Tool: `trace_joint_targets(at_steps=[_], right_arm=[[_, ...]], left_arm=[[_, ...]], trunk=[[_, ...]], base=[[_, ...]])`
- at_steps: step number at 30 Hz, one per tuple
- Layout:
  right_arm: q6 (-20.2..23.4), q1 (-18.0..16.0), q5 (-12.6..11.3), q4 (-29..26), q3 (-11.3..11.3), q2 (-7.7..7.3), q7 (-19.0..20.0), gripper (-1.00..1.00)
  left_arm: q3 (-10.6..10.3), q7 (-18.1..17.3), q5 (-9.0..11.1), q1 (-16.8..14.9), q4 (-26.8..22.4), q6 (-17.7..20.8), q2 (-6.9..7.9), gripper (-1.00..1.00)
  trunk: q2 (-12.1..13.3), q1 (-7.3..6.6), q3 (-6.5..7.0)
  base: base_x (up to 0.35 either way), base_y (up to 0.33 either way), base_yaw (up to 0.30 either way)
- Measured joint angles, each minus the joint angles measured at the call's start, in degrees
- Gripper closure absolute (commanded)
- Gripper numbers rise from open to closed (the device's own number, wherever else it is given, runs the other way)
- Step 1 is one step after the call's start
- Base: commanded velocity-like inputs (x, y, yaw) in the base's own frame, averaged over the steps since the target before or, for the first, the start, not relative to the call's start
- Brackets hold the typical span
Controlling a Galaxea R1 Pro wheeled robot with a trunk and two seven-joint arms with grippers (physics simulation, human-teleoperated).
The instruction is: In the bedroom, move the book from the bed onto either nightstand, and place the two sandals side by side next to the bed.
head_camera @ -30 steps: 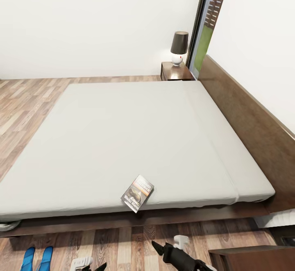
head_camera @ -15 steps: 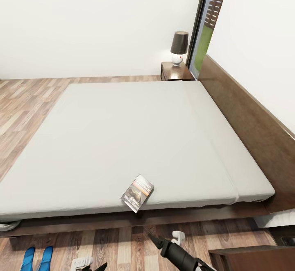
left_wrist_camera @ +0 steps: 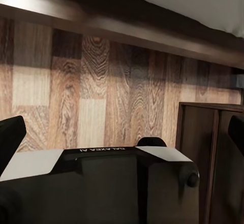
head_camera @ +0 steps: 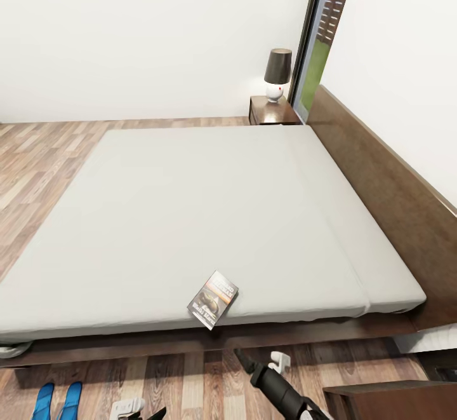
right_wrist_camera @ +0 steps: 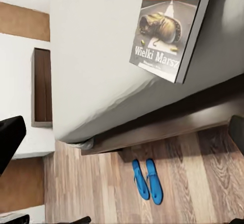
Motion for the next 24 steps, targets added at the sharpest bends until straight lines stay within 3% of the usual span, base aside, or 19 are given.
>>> trace_joint_targets(at_steps=[2, 3, 4, 6, 9, 13, 15, 20, 24], right_arm=[[0.3, 0.0, -1.5, 0.0, 0.0, 0.20, 0.1, -1.00], [0.5, 0.0, -3.5, -0.1, 0.0, 0.27, 0.1, -1.00], [0.7, 0.0, -8.8, -0.1, 0.0, 0.34, 0.7, -1.00], [1.8, 0.0, -16.5, 0.0, 0.1, 0.38, 3.2, -1.00], [7.9, 0.0, -21.3, 0.0, 0.2, 0.38, 6.2, -1.00], [21.9, 0.0, -23.8, 0.1, 0.3, 0.36, 7.6, -1.00], [23.9, 0.0, -24.1, 0.1, 0.2, 0.35, 7.6, -1.00], [24.8, 0.0, -24.2, 0.2, 0.2, 0.29, 7.5, -1.00], [22.2, 0.0, -24.1, 0.2, 0.2, 0.17, 7.4, -1.00]], left_arm=[[0.0, 0.0, 0.0, 0.0, 0.0, 0.0, 0.00, -1.00], [0.0, 0.0, 0.0, 0.0, 0.0, 0.0, 0.00, -1.00], [0.0, 0.0, 0.0, 0.0, 0.0, 0.0, 0.00, -1.00], [0.0, 0.0, 0.1, 0.0, 0.0, 0.0, 0.00, -1.00], [0.0, 0.0, 0.1, 0.0, 0.0, 0.0, 0.00, -1.00], [-0.1, 0.0, 0.1, 0.0, 0.0, 0.1, -0.07, -1.00], [-0.1, 0.0, 0.1, 0.0, 0.0, 0.1, -0.08, -1.00], [0.0, 0.1, 0.1, 0.0, 0.0, 0.1, -0.09, -1.00], [0.0, 0.1, 0.2, 0.0, 0.0, 0.1, -0.09, -1.00]], trunk=[[0.0, 0.00, 0.00], [0.0, 0.00, 0.00], [0.0, 0.00, 0.00], [0.0, 0.00, 0.00], [0.0, 0.00, 0.00], [0.0, 0.00, 0.00], [0.0, 0.00, 0.00], [0.0, 0.00, 0.00], [0.0, 0.00, 0.00]], base=[[0.000, 0.000, 0.000], [0.000, 0.000, 0.000], [0.000, 0.000, 0.000], [0.000, 0.000, 0.000], [0.000, 0.000, 0.000], [0.000, 0.000, 0.000], [0.000, 0.000, 0.000], [0.000, 0.000, 0.000], [0.000, 0.000, 0.000]])
